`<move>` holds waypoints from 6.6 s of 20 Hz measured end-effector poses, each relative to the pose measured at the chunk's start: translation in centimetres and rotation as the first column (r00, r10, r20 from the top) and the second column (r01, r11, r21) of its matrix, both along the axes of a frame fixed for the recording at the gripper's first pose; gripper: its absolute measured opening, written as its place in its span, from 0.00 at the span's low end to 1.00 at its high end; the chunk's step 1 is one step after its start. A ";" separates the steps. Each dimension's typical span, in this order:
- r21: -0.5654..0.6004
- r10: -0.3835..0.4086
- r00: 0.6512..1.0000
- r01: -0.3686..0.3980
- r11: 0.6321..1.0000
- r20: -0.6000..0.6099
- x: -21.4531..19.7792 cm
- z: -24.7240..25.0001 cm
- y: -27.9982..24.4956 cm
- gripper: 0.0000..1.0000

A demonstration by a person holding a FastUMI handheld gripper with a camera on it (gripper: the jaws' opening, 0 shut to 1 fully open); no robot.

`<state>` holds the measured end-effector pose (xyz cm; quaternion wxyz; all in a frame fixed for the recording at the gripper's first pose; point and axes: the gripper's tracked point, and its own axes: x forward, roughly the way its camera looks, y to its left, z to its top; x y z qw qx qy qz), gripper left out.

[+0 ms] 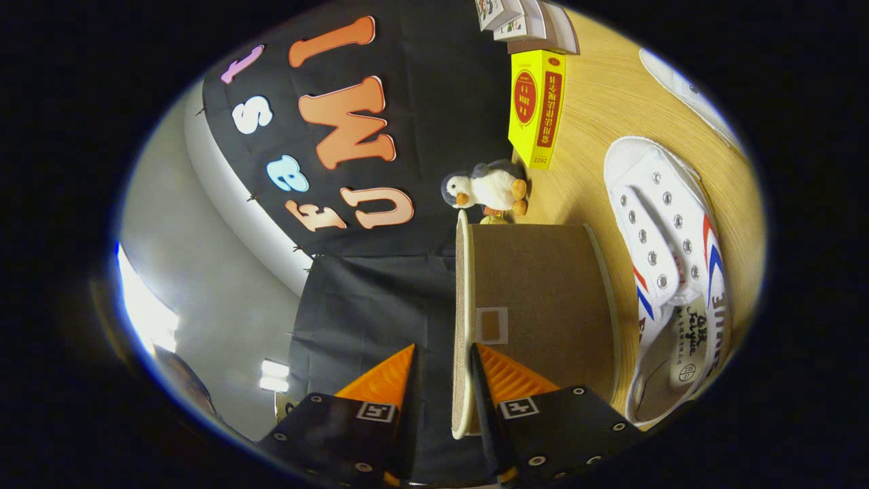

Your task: Open the storage box then place both shoes into the box .Put the left shoe in first, then the right shoe, with the right side of both shoes facing outward in a uniform manner.

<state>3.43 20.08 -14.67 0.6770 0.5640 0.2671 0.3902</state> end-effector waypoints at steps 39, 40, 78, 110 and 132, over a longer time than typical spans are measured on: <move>-0.607 0.190 0.927 0.050 0.793 0.324 -5.1 7.1 25.8 0.88; -0.612 0.189 0.927 0.053 0.789 0.323 -5.2 6.9 25.7 0.97; -0.959 -0.275 0.945 0.228 0.166 0.177 2.3 -11.6 -13.6 0.66; -0.695 -0.337 0.904 0.419 0.584 0.262 0.4 4.5 -8.5 0.00; -0.755 -0.254 0.953 0.287 0.589 0.164 1.1 -0.2 12.8 0.00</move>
